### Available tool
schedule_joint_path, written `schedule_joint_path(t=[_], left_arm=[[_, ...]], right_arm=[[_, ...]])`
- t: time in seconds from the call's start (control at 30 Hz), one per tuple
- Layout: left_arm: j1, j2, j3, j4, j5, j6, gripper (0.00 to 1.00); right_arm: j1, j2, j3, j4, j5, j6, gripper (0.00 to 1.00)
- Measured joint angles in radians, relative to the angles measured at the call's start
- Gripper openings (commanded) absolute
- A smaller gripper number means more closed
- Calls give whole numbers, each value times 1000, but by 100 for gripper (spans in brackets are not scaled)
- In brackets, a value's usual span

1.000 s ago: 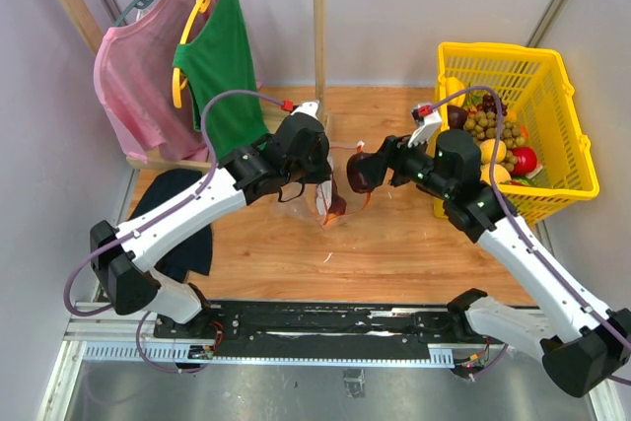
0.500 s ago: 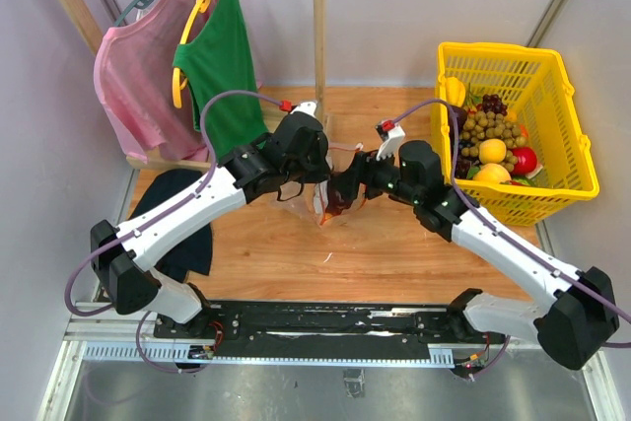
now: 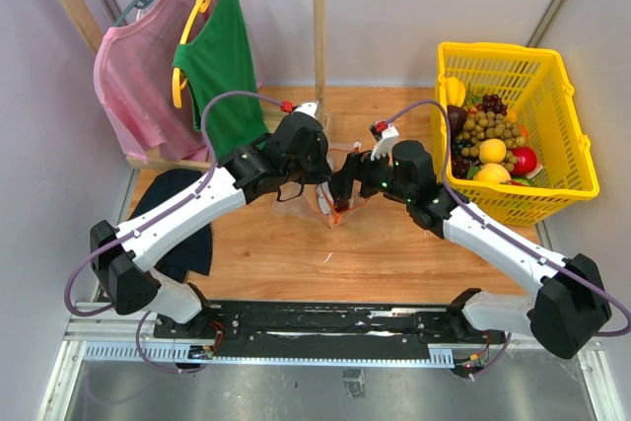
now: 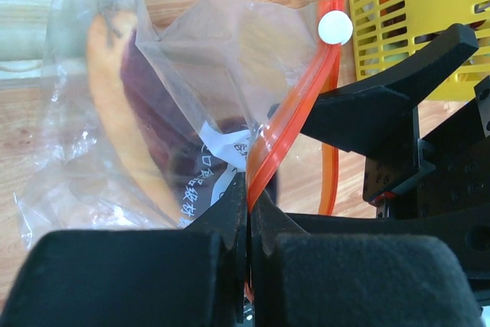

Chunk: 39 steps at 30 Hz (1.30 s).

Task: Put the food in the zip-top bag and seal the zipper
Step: Place the fake fruit in the zipper food storage bag, then adjust the fake fruit in the zipper food storage bag.

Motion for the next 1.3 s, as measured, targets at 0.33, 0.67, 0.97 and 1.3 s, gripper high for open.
schedule_joint_path(t=[0.33,0.67,0.97,1.3], left_arm=[[0,-5,-5,-1,-23,0,0],[0,-13,-18,-8,-71,1,0],[0,-30,-31,-13,-88,4,0],[0,-51,-50,-33,-135,16,0]], right_arm=[[0,-56,41,-84,2,-81,91],[-2,-175,130,-266,145,-190,85],[-2,-68,130,-338,171,-175,67],[-2,34,179,-379,121,-162,1]])
